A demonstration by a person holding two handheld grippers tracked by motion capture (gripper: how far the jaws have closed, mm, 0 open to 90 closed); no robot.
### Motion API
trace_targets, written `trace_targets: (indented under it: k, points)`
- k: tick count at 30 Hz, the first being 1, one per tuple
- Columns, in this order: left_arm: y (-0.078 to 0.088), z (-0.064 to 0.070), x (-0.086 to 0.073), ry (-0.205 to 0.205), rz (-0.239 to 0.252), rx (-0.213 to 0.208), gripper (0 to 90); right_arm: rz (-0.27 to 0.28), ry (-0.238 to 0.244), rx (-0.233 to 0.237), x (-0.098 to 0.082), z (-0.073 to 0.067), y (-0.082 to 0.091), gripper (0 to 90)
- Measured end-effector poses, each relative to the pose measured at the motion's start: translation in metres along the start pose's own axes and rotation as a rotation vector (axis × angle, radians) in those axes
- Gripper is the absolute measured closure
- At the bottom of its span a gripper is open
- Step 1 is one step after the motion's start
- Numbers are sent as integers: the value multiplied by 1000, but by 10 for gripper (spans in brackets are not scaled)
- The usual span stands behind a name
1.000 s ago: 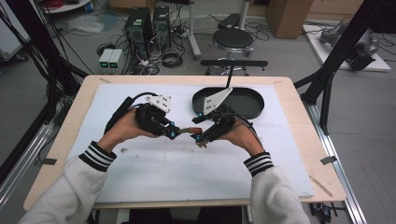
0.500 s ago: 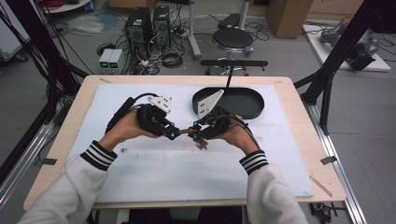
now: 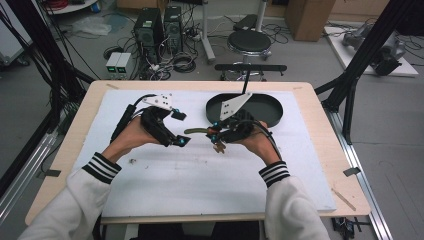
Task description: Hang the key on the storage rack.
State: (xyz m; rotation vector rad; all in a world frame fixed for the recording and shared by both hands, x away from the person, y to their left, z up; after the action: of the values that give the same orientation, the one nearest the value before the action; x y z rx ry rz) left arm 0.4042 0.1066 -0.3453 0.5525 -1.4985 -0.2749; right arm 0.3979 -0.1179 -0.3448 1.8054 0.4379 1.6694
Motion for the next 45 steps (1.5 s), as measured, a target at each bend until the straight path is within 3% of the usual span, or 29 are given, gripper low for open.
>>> trace_targets:
  k: [1, 2, 3, 5, 7, 8, 11, 12, 13, 16, 17, 22, 26, 31, 33, 42, 45]
  points:
    - [3, -1, 0, -2, 20, 15, 16, 0, 0, 0, 0, 0, 0, 732]
    - [7, -1, -1, 0, 47, 28, 17, 33, -26, -45, -1, 5, 7, 732]
    - [11, -1, -1, -7, 65, 49, 17, 33, -26, -45, -1, 5, 7, 732]
    - [17, -1, -3, -9, 78, 77, 17, 73, -62, -105, -1, 10, 16, 732]
    - [23, 1, -6, -17, 91, 105, 17, 146, -107, -200, -2, 18, 31, 732]
    - [26, 2, -8, -19, 103, 115, 17, 146, -107, -200, -2, 18, 31, 732]
    - [37, 5, -15, -28, 133, 146, 17, 201, -150, -295, -6, 25, 46, 732]
    - [40, 6, -17, -22, 144, 153, 17, 225, -172, -351, -9, 31, 54, 732]
    - [43, 7, -20, -23, 151, 164, 17, 225, -172, -351, -9, 31, 54, 732]
    - [52, 11, -29, -16, 177, 192, 17, 278, -229, -435, -16, 40, 70, 732]
    - [56, 12, -32, -15, 185, 203, 17, 278, -229, -435, -16, 40, 70, 732]
    - [70, 18, -46, -7, 220, 264, 17, 327, -294, -518, -27, 52, 86, 733]
    - [79, 24, -59, 4, 237, 310, 17, 350, -315, -577, -34, 61, 95, 733]
    - [86, 29, -75, 19, 262, 349, 17, 329, -339, -620, -38, 70, 100, 733]
    - [88, 32, -80, 22, 266, 360, 17, 322, -330, -658, -38, 73, 103, 733]
    - [93, 44, -102, 36, 300, 408, 17, 327, -397, -773, -50, 85, 113, 733]
    - [94, 46, -108, 50, 315, 419, 17, 324, -397, -806, -52, 88, 115, 733]
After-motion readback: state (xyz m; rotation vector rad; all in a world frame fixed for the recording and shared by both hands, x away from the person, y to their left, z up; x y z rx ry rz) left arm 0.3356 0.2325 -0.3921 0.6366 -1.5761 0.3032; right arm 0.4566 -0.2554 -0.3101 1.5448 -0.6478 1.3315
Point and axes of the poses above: each handheld gripper's, and its own axes: y roughly backward along the jaws, x roughly out of its top, z roughly to its right, the point moved 3 cm from there along -y, roughly forward along the jaws, and after that the axes turned 7 degrees about -y, right-handed, at the moved point
